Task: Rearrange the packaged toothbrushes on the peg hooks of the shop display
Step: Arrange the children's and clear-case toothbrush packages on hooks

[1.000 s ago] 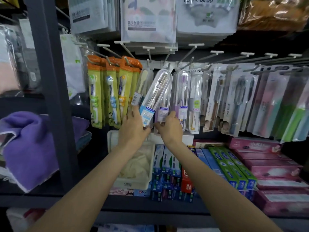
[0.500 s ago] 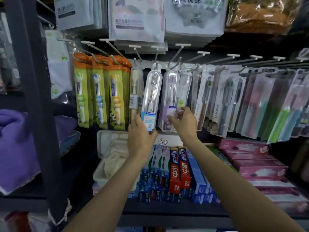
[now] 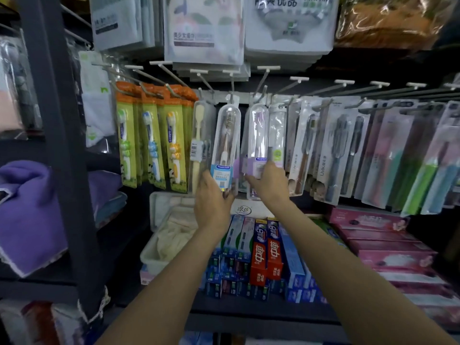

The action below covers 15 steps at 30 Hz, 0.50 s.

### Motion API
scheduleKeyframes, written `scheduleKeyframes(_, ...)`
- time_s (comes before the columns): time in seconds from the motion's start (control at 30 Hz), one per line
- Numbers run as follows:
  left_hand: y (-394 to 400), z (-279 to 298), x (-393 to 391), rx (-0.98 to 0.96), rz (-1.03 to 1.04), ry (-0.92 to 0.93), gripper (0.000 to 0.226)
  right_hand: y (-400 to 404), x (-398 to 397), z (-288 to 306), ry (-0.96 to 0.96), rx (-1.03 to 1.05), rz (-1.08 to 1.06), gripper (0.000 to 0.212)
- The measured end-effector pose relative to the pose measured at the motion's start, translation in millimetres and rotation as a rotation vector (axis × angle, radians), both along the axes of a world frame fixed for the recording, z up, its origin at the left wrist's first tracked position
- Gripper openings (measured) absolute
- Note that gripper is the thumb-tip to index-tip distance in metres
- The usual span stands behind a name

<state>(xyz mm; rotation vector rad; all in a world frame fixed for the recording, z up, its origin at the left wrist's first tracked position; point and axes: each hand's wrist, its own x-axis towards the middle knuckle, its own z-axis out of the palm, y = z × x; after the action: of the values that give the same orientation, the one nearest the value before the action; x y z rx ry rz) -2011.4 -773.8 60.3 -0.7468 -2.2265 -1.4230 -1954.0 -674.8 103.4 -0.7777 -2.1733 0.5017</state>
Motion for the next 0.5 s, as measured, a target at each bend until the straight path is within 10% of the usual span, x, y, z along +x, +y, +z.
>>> scheduleKeyframes(0.33, -14.1, 22.1, 48.2, 0.217, -0.021, 0.206, 0.036, -23.6, 31.8, 8.5, -0.027, 0.033, 0.121, 0.044)
scheduleKeyframes(0.5, -1.2, 71.9, 50.2, -0.018, -0.211, 0.12, 0.05, -33.8, 35.8, -3.4, 0.165, -0.107, 0.381, 0.045)
